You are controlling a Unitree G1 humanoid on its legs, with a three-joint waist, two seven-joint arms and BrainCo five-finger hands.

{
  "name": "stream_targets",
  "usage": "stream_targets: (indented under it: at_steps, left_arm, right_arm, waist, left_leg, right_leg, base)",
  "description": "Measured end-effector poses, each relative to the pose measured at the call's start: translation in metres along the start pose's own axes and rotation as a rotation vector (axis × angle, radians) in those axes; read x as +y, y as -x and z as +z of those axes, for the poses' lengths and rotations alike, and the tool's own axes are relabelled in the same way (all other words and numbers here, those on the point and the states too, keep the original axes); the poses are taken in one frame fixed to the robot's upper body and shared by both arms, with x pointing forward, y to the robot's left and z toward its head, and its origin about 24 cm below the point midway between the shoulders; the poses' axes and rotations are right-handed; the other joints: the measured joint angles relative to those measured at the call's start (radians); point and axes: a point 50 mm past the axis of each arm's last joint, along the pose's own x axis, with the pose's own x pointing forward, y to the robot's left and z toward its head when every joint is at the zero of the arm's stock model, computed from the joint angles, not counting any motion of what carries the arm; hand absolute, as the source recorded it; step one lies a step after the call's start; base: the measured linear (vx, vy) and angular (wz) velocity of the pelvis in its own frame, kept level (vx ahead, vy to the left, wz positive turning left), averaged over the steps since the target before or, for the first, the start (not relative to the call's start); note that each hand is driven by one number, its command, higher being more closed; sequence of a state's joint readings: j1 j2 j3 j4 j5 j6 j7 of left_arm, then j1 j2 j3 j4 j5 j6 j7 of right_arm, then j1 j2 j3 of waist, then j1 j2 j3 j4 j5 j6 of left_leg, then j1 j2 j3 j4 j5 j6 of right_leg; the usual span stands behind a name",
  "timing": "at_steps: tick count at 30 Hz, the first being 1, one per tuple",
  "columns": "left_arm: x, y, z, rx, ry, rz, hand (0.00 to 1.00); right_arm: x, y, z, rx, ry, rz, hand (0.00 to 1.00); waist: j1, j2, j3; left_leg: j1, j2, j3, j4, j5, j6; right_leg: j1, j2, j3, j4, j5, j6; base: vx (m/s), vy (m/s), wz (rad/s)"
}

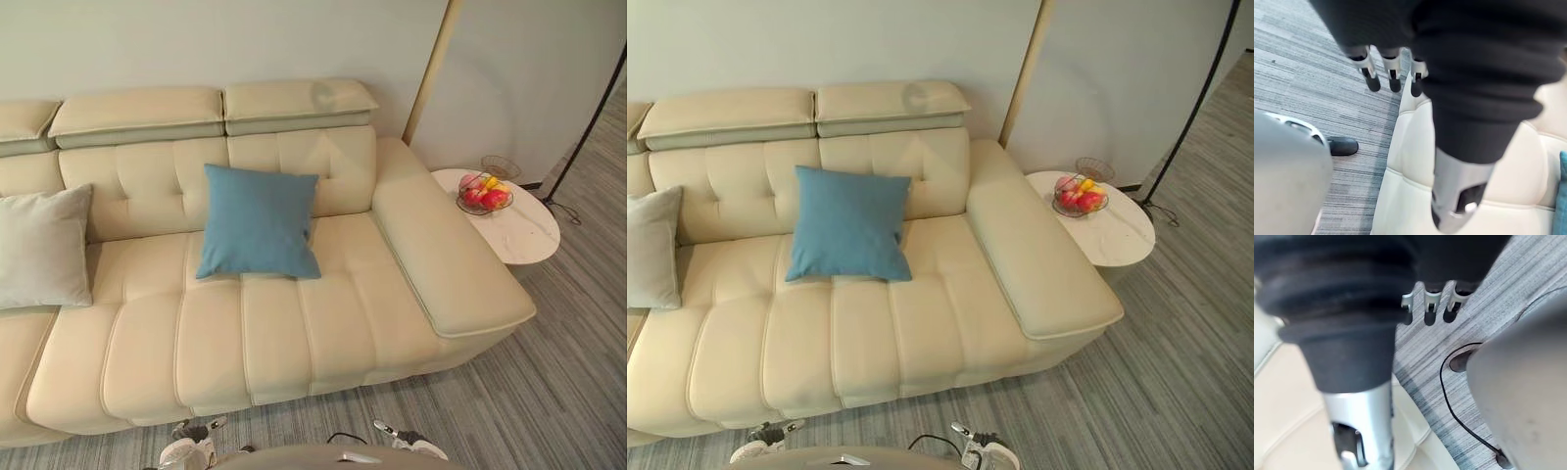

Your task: Pick up cushions and gather them together orderly.

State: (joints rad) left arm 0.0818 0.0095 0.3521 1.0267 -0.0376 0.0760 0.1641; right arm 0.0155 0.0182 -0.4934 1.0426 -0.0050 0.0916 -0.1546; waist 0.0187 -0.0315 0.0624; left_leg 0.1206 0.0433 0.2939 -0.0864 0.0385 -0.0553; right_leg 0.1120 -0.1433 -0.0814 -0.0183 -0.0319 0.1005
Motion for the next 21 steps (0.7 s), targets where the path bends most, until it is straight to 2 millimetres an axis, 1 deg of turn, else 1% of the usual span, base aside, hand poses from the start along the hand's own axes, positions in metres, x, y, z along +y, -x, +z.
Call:
stream_targets:
  at_steps: [3,6,10,13,14,16,17,18,19,20,21]
  left_arm:
    - [-0.001,0.000,0.001,-0.008,0.004,-0.008,0.00]
    - [-0.004,0.001,0.006,-0.033,0.031,-0.022,0.00]
    - [-0.009,0.001,0.010,-0.042,0.041,-0.035,0.00]
    - [-0.012,0.001,0.014,-0.054,0.047,-0.042,0.00]
    - [-0.013,0.001,0.016,-0.055,0.060,-0.043,0.00]
    - [-0.020,0.002,0.018,-0.061,0.067,-0.057,0.00]
    - [-0.025,0.002,0.019,-0.063,0.070,-0.070,0.00]
    - [-0.024,0.002,0.020,-0.066,0.070,-0.069,0.00]
    - [-0.023,0.002,0.021,-0.070,0.068,-0.064,0.00]
    - [-0.021,0.001,0.023,-0.074,0.066,-0.060,0.00]
    - [-0.020,0.001,0.023,-0.074,0.066,-0.059,0.00]
  right_arm:
    - [0.000,0.000,-0.001,0.003,0.000,-0.001,0.00]
    - [0.000,0.000,0.001,-0.005,-0.002,-0.001,0.00]
    - [0.000,0.001,0.006,-0.035,-0.025,-0.002,0.00]
    - [0.001,0.002,0.012,-0.067,-0.037,-0.002,0.00]
    - [0.002,0.003,0.014,-0.073,-0.047,0.002,0.00]
    - [0.003,0.003,0.020,-0.098,-0.051,0.008,0.00]
    - [0.003,0.003,0.024,-0.111,-0.050,0.010,0.00]
    - [0.005,0.003,0.025,-0.110,-0.051,0.014,0.00]
    - [0.006,0.004,0.025,-0.117,-0.045,0.020,0.00]
    - [0.014,0.005,0.027,-0.126,-0.026,0.042,0.00]
    - [0.015,0.006,0.028,-0.134,-0.022,0.045,0.00]
  waist:
    - [0.003,-0.001,0.002]
    - [0.006,0.000,0.026]
    - [0.007,0.002,0.043]
    - [0.011,0.004,0.071]
    - [0.009,0.003,0.072]
    - [0.005,0.010,0.071]
    - [-0.003,0.033,0.065]
    - [-0.004,0.031,0.066]
    - [-0.005,0.021,0.066]
    - [-0.004,0.011,0.071]
    - [-0.004,0.010,0.071]
  left_leg:
    - [-0.013,0.002,-0.001,0.000,0.000,-0.001]
    - [-0.014,0.009,0.013,0.006,-0.002,-0.003]
    - [-0.011,0.028,0.065,0.009,-0.011,-0.016]
    - [-0.023,0.052,0.085,0.130,-0.075,-0.024]
    - [-0.046,0.055,0.036,0.190,-0.097,-0.013]
    - [-0.068,0.061,-0.021,0.233,-0.134,-0.018]
    - [-0.070,0.073,-0.006,0.239,-0.179,-0.032]
    - [-0.067,0.072,0.015,0.243,-0.184,-0.030]
    - [-0.058,0.073,0.067,0.246,-0.195,-0.030]
    - [-0.044,0.077,0.128,0.250,-0.208,-0.031]
    - [-0.040,0.081,0.153,0.255,-0.214,-0.029]
  right_leg:
    - [-0.007,0.000,-0.010,-0.006,0.006,0.004]
    - [-0.011,0.005,-0.011,-0.010,0.016,0.007]
    - [-0.037,0.020,0.024,-0.002,0.018,0.005]
    - [-0.044,0.030,0.074,0.016,0.020,0.001]
    - [-0.058,0.029,0.108,0.024,0.020,0.001]
    - [-0.104,0.037,0.166,0.047,0.020,0.002]
    - [-0.142,0.055,0.213,0.062,0.025,0.006]
    - [-0.154,0.057,0.236,0.066,0.031,0.007]
    - [-0.174,0.062,0.268,0.065,0.049,0.004]
    - [-0.194,0.073,0.296,0.058,0.083,-0.003]
    - [-0.203,0.079,0.299,0.054,0.097,-0.013]
  base:
    - [0.01,-0.007,0.01]
    - [0.03,-0.025,-0.11]
    - [0.00,-0.033,-0.32]
    - [0.01,-0.026,-0.59]
    - [0.00,-0.045,-0.78]
    - [-0.02,-0.020,-0.98]
    - [-0.05,0.030,-1.06]
    - [-0.06,0.054,-1.20]
    - [-0.09,0.061,-1.37]
    - [-0.07,0.046,-1.43]
    - [-0.07,0.039,-1.55]
